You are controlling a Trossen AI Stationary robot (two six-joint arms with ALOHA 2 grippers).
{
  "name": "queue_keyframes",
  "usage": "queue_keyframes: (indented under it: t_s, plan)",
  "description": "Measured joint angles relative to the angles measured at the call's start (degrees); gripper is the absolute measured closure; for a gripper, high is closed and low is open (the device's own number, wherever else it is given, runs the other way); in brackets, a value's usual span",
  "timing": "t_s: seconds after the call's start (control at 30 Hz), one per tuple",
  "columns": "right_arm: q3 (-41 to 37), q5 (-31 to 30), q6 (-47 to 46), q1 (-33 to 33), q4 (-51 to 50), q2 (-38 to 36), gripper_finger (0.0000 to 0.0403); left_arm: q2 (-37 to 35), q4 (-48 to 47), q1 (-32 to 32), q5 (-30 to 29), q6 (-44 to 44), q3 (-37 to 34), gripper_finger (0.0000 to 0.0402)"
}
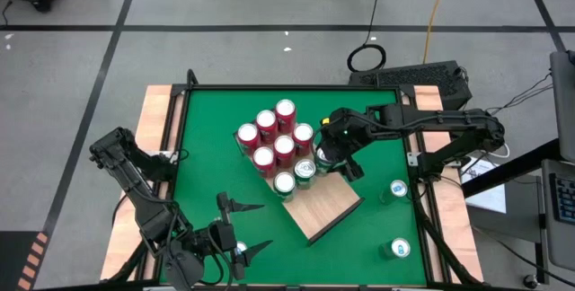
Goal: Place canned beverage on shelf
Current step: Put the green soda can on the shelf aligned with the other green soda can
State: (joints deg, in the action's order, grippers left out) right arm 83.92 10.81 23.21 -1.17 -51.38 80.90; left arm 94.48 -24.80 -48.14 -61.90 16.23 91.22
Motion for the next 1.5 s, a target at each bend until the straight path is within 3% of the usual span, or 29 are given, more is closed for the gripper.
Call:
queue_keyframes:
  t_s: [1.5]
  plan:
    - [0.11,-0.09,-4.25,0.57,0.97,-2.93,0.0061,0.0,-0.18,0.0,-0.05,0.13,0.0,0.0024]
